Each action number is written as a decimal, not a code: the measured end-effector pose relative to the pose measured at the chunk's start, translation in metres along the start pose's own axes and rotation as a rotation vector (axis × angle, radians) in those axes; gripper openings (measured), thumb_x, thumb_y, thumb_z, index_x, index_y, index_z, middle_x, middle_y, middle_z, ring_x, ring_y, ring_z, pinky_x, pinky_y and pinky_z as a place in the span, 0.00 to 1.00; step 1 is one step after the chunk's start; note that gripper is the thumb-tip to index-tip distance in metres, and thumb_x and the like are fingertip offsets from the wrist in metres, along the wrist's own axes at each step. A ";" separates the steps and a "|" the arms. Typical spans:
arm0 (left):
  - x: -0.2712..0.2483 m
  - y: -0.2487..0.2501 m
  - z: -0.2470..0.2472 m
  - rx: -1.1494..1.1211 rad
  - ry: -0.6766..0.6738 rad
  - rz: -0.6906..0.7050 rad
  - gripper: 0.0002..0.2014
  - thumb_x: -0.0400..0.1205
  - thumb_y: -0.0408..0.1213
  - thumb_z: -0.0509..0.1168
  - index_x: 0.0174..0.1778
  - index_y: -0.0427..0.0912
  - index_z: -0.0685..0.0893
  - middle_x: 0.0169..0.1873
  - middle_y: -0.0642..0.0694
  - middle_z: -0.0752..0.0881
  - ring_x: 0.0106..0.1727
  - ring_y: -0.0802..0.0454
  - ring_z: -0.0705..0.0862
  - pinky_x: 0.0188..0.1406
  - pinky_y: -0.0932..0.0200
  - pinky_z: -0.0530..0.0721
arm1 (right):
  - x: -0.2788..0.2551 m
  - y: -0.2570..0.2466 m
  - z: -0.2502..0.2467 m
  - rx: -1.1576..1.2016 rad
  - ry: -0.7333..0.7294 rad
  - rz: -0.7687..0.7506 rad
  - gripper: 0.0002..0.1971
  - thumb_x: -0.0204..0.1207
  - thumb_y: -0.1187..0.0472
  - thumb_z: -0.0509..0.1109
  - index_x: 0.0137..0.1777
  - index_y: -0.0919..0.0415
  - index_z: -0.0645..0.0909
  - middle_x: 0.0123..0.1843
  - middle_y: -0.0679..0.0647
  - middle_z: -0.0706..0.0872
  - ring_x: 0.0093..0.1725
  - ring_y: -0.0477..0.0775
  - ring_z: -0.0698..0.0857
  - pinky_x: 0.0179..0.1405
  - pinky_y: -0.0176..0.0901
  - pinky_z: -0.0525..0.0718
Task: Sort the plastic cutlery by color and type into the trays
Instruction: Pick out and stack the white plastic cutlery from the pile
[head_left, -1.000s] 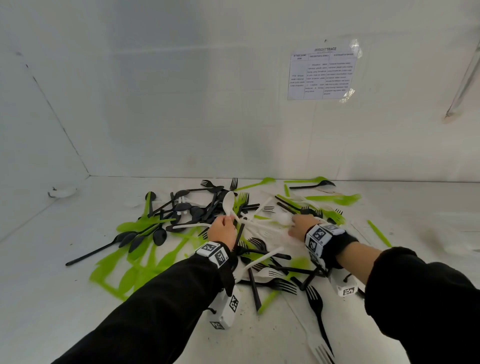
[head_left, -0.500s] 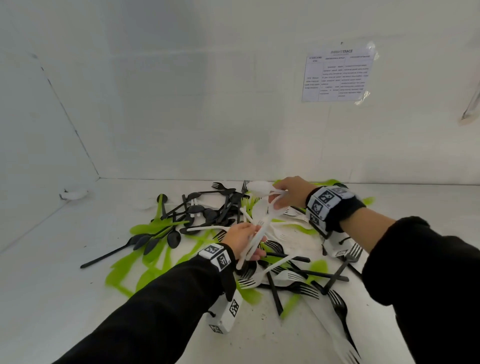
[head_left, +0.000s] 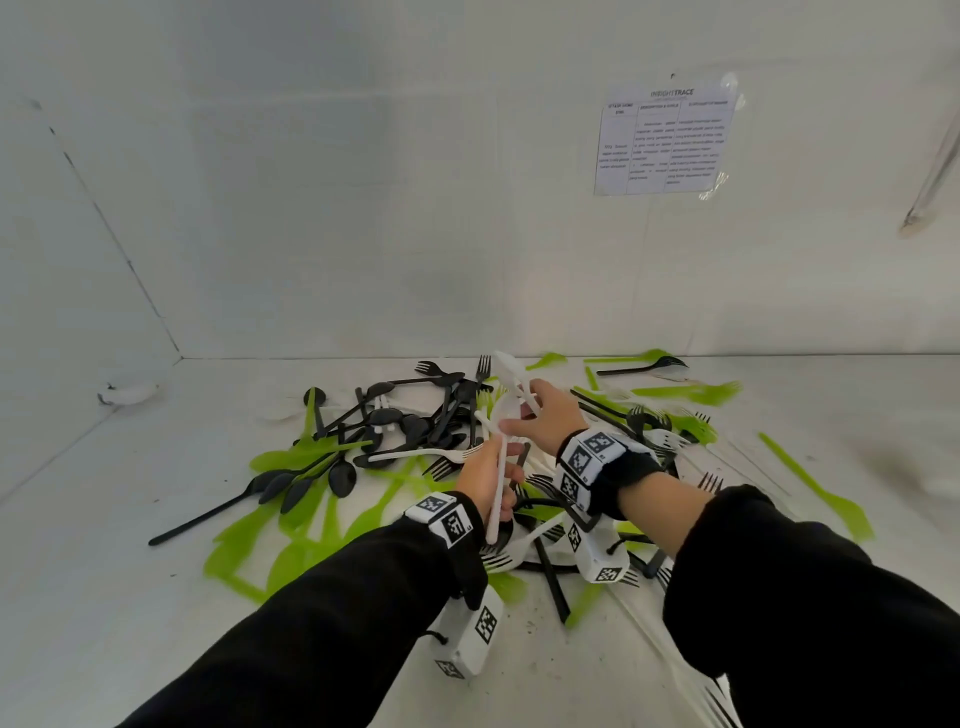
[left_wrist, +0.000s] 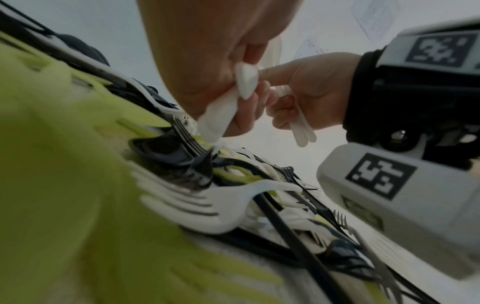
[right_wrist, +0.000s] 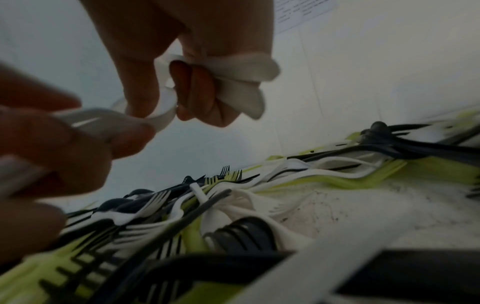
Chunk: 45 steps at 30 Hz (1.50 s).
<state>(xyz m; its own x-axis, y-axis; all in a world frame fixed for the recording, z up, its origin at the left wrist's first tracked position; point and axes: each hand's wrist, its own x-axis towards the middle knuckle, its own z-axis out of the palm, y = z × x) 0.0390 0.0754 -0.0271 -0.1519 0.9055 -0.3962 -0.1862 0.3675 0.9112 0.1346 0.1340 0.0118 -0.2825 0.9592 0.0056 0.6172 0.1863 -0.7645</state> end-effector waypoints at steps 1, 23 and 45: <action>0.001 -0.001 0.002 -0.003 0.006 0.013 0.16 0.89 0.44 0.46 0.46 0.43 0.76 0.26 0.47 0.71 0.12 0.57 0.63 0.16 0.73 0.60 | -0.003 -0.001 0.002 0.014 0.003 -0.010 0.11 0.72 0.59 0.74 0.48 0.56 0.73 0.47 0.55 0.79 0.47 0.54 0.78 0.46 0.41 0.73; 0.034 -0.014 0.054 -0.199 0.046 0.005 0.22 0.86 0.49 0.51 0.66 0.36 0.77 0.62 0.33 0.82 0.60 0.39 0.84 0.47 0.52 0.84 | -0.035 0.022 -0.007 0.075 0.047 0.049 0.17 0.81 0.67 0.58 0.65 0.61 0.81 0.61 0.62 0.85 0.62 0.59 0.82 0.59 0.42 0.77; 0.022 -0.030 0.079 -0.094 0.284 0.102 0.13 0.78 0.46 0.58 0.47 0.42 0.81 0.60 0.33 0.83 0.61 0.37 0.82 0.68 0.38 0.76 | -0.053 0.047 -0.019 0.036 -0.136 0.003 0.25 0.85 0.65 0.49 0.82 0.60 0.57 0.70 0.66 0.69 0.70 0.63 0.72 0.71 0.45 0.69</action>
<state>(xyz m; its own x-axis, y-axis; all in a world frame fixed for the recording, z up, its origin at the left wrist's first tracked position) 0.1182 0.1010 -0.0536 -0.4375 0.8362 -0.3307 -0.2432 0.2441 0.9388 0.1921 0.0959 -0.0124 -0.3793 0.9216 -0.0826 0.5920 0.1731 -0.7871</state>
